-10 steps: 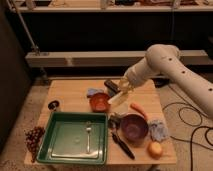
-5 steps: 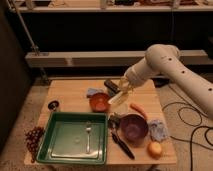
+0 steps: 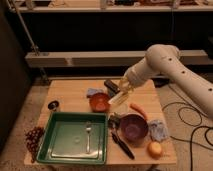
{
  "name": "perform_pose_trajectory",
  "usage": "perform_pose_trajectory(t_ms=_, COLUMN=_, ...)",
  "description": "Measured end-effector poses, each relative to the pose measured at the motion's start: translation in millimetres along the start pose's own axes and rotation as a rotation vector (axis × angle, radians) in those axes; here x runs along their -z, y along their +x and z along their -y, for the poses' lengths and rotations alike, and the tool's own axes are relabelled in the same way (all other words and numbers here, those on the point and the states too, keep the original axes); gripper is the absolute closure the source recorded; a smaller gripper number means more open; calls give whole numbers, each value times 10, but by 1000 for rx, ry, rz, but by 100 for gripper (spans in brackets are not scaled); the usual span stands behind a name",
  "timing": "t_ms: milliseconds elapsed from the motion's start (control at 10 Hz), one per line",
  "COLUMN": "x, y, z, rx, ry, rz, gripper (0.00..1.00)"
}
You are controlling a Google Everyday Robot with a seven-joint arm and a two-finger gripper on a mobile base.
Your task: Place banana in paper cup
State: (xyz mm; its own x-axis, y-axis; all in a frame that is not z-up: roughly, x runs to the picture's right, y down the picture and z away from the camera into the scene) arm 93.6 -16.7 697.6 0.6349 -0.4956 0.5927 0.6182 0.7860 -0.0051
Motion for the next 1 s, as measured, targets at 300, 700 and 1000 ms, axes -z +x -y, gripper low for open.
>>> perform_pose_trajectory(t_ms=300, x=1, y=1, z=-1, rx=0, ry=0, rz=0, gripper=100)
perform_pose_trajectory(t_ms=700, x=1, y=1, z=-2, rx=0, ry=0, rz=0, gripper=100)
perform_pose_trajectory(t_ms=1000, x=69, y=-54, z=-72, rx=-9, ry=4, rz=14, gripper=100)
